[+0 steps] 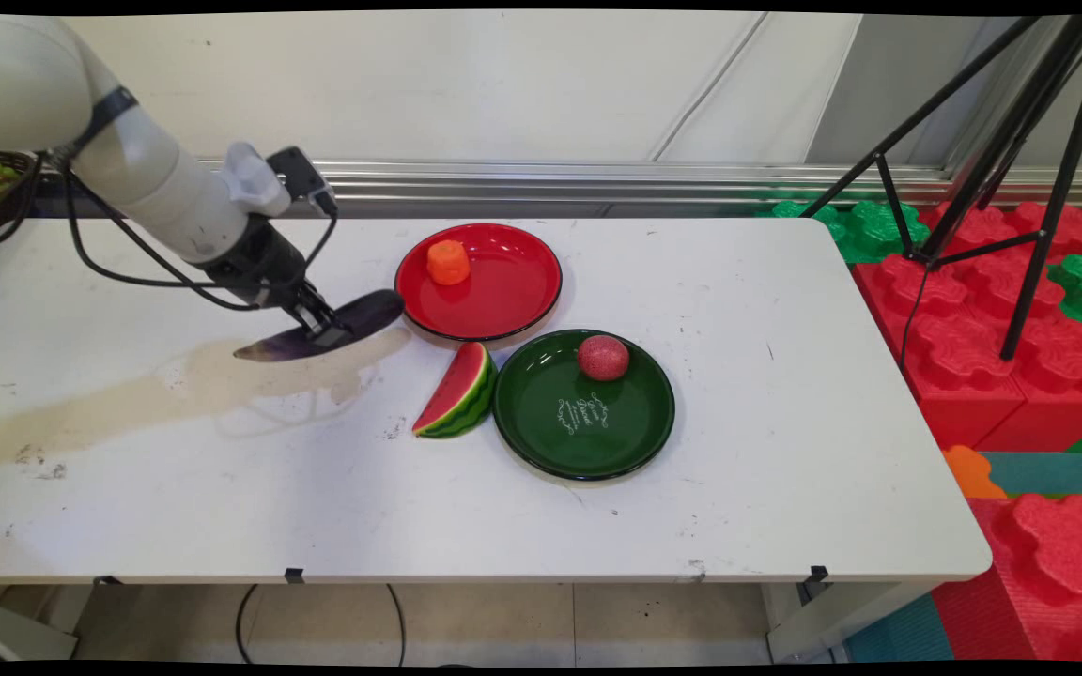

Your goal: Place the picked object on the table

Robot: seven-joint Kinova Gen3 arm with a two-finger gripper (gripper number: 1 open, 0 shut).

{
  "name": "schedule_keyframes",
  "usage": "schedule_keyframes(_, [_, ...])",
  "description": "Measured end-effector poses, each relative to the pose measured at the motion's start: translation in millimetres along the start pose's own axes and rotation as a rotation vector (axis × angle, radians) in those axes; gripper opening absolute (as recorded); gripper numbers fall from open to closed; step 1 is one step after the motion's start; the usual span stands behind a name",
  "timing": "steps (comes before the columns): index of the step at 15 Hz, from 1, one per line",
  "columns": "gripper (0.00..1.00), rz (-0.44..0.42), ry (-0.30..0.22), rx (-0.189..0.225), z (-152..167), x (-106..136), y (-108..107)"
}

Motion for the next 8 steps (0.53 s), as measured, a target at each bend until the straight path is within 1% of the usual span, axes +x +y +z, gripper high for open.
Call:
schedule_keyframes(3, [0.0, 0.001, -0.019, -0.01, 12.8, -1.2, 3.4])
schedule_keyframes(8, [0.0, 0.015, -0.027, -0.023, 32.8, 1.6, 7.4])
